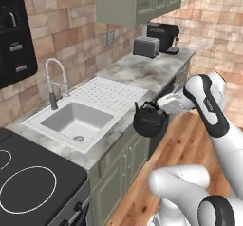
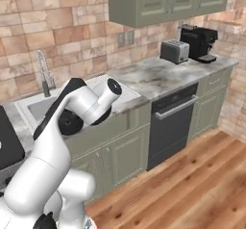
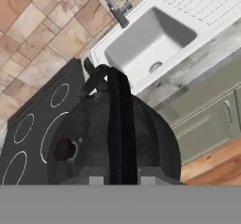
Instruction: The kettle is done boiling. Turn off the stove, then wait for 300 timesteps before moving the kettle to the dining table.
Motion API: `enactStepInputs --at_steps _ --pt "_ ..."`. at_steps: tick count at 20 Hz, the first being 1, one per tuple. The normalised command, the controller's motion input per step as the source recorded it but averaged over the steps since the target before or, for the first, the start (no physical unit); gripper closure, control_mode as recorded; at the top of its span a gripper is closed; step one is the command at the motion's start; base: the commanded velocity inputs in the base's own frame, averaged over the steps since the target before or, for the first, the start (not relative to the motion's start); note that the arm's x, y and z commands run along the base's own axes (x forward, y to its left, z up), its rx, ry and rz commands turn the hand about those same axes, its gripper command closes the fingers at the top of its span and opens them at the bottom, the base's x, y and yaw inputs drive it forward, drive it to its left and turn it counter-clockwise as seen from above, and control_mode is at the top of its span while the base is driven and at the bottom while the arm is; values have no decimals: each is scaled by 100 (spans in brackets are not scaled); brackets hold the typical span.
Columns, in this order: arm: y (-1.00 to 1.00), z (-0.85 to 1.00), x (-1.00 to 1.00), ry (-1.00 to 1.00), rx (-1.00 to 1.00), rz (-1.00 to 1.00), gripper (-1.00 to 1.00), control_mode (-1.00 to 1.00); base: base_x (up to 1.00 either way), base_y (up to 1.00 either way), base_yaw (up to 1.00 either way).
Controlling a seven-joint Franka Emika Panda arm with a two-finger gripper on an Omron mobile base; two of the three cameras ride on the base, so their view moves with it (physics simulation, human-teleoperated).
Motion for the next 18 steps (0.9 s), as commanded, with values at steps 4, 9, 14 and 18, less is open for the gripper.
enactStepInputs --at_steps 4,9,14,18 --pt "0 0 0 0 0 0 100 100 -27 -3 -35" --pt "0 0 0 0 0 0 100 100 -25 -9 -38" --pt "0 0 0 0 0 0 100 100 -17 -8 -37" --pt "0 0 0 0 0 0 100 100 -11 -4 -37"
